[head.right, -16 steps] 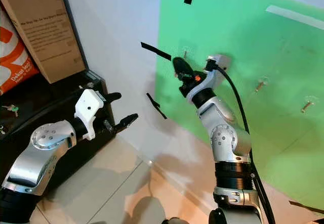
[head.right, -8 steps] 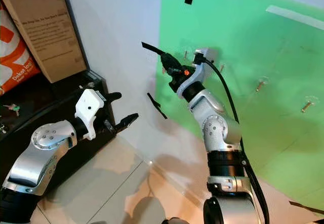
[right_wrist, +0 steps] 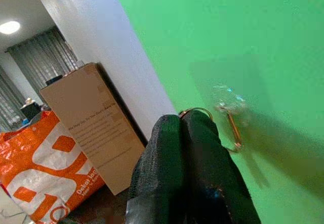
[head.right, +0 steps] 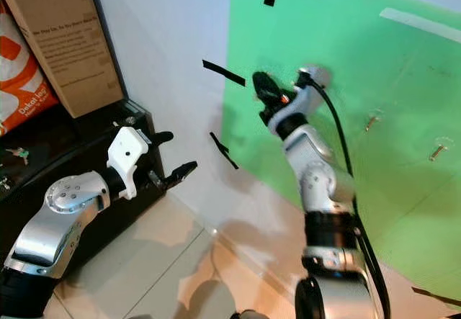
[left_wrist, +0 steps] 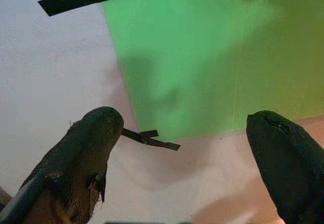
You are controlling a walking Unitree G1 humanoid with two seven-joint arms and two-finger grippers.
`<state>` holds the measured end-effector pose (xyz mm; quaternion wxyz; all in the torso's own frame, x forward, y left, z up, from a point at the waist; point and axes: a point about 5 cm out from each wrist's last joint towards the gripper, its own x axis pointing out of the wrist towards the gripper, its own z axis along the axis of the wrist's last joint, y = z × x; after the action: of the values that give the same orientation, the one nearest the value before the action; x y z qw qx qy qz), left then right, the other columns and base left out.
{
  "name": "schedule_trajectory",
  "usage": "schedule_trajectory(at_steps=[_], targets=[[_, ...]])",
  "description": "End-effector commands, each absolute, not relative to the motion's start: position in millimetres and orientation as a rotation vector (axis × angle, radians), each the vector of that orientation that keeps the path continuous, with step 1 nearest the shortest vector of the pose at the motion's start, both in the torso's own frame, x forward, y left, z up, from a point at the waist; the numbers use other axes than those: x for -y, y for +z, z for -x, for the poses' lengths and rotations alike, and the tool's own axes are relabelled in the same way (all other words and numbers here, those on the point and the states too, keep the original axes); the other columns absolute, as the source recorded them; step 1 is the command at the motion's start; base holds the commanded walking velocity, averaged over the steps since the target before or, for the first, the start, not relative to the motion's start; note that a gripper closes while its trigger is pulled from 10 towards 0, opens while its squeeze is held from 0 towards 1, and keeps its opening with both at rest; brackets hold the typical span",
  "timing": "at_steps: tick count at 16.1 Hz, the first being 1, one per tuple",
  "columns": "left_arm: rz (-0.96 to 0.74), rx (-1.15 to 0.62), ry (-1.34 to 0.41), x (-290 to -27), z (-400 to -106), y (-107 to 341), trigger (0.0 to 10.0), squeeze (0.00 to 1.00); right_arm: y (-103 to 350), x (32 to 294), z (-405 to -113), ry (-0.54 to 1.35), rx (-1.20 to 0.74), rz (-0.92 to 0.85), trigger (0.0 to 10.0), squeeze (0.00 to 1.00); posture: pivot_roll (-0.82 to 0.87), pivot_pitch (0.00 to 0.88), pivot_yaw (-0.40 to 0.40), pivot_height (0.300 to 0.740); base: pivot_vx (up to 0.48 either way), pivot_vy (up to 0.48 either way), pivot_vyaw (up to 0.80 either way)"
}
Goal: Hang keys on a hook
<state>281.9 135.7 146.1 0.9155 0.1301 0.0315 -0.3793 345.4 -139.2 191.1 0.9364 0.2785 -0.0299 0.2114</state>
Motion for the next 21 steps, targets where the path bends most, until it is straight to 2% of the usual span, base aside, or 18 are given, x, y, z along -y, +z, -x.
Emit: schedule_trajectory(at_steps=[1,10,11,15,17,21], targets=[[-0.272,-0.065,-0.798,-132.0,-282.0,146.4,10.0,0.0,192.2,141.2,-342.6,0.441,0.061,-0.563,10.0,0.0,0.01,0.0,-0.044,0.74,0.0,0.0,0.0],[-0.273,-0.065,-0.804,-130.4,-282.8,146.7,10.0,0.0,180.6,141.4,-335.4,0.423,0.018,-0.596,10.0,0.0,0.0,0.0,-0.041,0.74,0.0,0.0,0.0],[-0.274,-0.065,-0.804,-130.5,-282.8,146.8,10.0,0.0,183.6,137.1,-332.6,0.474,0.026,-0.606,10.0,0.0,0.0,0.0,-0.041,0.74,0.0,0.0,0.0],[-0.279,-0.058,-0.8,-133.1,-283.6,148.9,10.0,0.0,216.6,106.7,-285.4,1.009,0.152,-0.583,10.0,0.0,0.01,0.0,-0.044,0.74,0.0,0.0,0.0],[-0.284,-0.047,-0.796,-136.2,-285.4,153.0,10.0,0.0,222.7,102.3,-266.1,1.18,0.161,-0.566,10.0,0.0,0.01,0.0,-0.047,0.74,0.0,0.0,0.0],[-0.289,-0.028,-0.807,-135.9,-284.3,158.1,10.0,0.0,228.1,101.4,-251.0,1.295,0.161,-0.534,10.0,0.0,0.0,0.0,-0.043,0.74,0.0,0.0,0.0]])
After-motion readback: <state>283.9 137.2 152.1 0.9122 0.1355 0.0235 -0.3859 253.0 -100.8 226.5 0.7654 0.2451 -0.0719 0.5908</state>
